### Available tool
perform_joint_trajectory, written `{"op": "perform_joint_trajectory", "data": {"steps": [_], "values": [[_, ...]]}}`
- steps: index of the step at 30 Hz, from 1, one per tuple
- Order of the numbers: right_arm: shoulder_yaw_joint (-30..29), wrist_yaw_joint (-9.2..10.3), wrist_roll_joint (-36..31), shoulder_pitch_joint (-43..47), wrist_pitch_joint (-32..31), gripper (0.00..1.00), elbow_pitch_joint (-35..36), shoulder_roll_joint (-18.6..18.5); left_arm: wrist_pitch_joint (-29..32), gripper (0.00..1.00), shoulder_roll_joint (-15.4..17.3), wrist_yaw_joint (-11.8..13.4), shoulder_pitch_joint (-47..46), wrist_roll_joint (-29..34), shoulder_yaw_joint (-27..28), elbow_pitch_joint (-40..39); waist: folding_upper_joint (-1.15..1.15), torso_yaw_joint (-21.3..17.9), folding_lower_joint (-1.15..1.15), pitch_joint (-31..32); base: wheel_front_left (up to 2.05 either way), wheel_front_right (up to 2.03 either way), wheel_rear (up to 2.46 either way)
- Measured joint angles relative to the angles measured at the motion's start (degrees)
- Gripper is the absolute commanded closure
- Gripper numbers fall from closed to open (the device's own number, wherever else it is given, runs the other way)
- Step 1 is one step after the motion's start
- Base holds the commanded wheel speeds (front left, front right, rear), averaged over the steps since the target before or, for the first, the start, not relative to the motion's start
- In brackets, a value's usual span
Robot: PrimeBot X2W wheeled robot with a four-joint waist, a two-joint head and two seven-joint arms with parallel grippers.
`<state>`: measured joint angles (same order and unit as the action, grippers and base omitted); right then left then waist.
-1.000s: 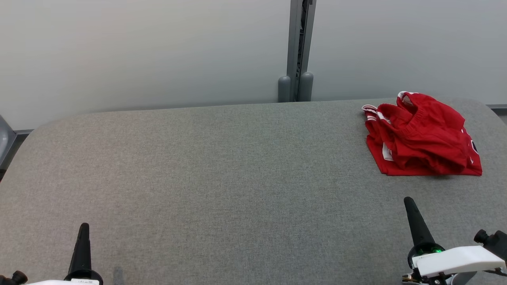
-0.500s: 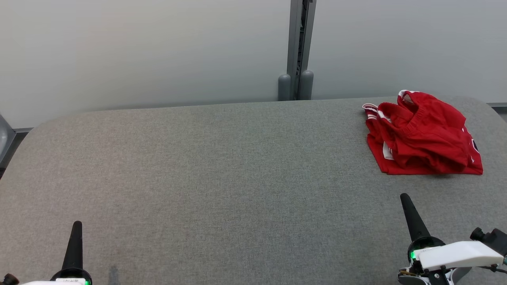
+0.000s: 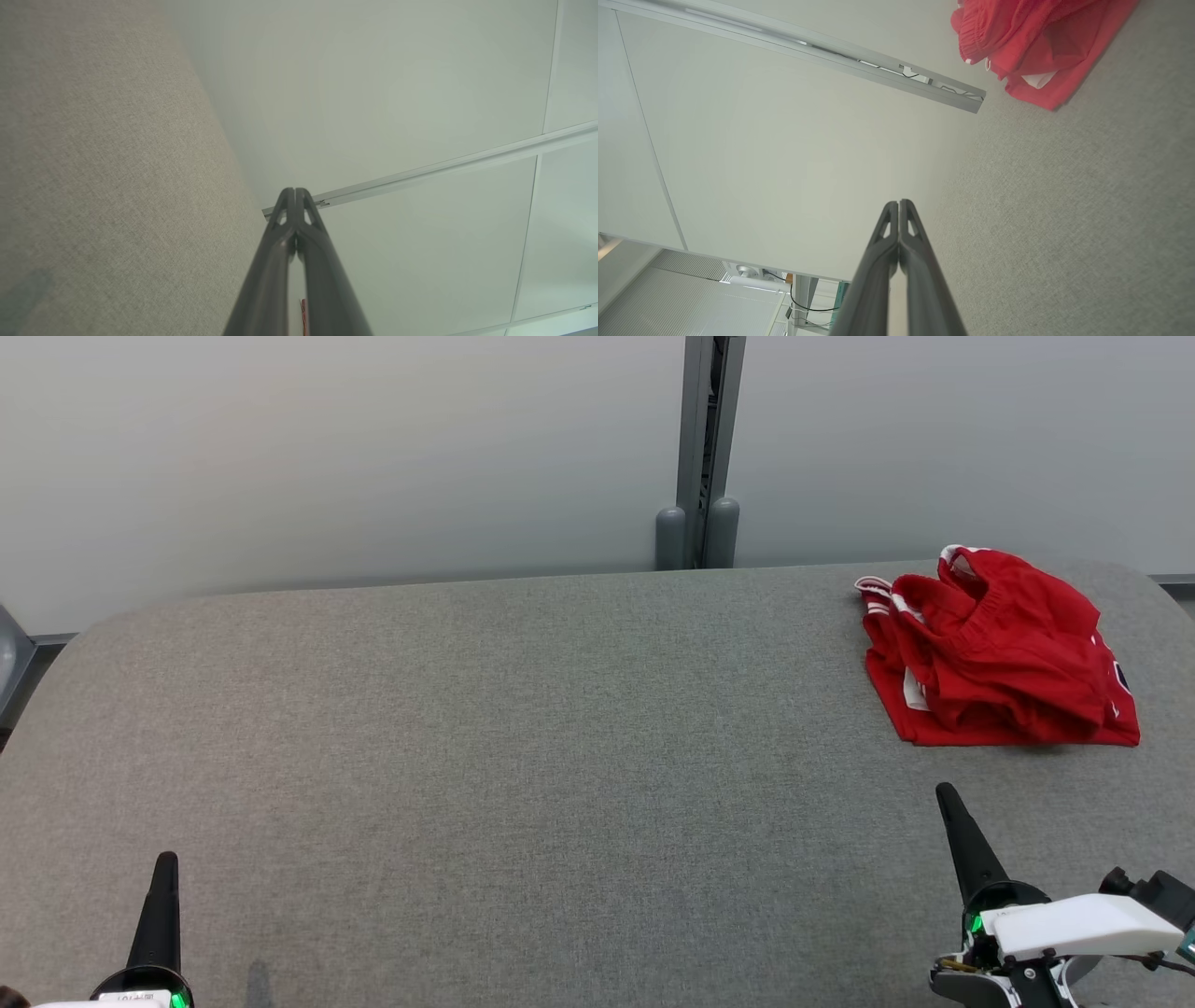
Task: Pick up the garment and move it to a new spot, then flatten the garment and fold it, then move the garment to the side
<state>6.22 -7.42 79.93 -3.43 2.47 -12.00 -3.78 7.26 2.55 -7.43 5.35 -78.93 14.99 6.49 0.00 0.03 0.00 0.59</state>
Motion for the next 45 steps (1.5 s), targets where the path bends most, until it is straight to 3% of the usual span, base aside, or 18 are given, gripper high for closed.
{"op": "perform_joint_trajectory", "data": {"steps": [34,45], "values": [[0.3,0.0,12.93,-2.22,-2.63,1.0,-1.36,0.97,4.65,1.0,0.14,0.0,-0.87,-14.51,2.89,-1.74,0.0,0.0,0.0,-0.81,0.0,0.0,0.0],[0.34,0.0,13.59,-2.47,-2.96,1.0,-1.45,1.08,4.83,1.0,0.15,0.0,-0.87,-15.15,3.07,-1.81,0.0,0.0,0.0,-0.85,0.0,0.0,0.0]]}}
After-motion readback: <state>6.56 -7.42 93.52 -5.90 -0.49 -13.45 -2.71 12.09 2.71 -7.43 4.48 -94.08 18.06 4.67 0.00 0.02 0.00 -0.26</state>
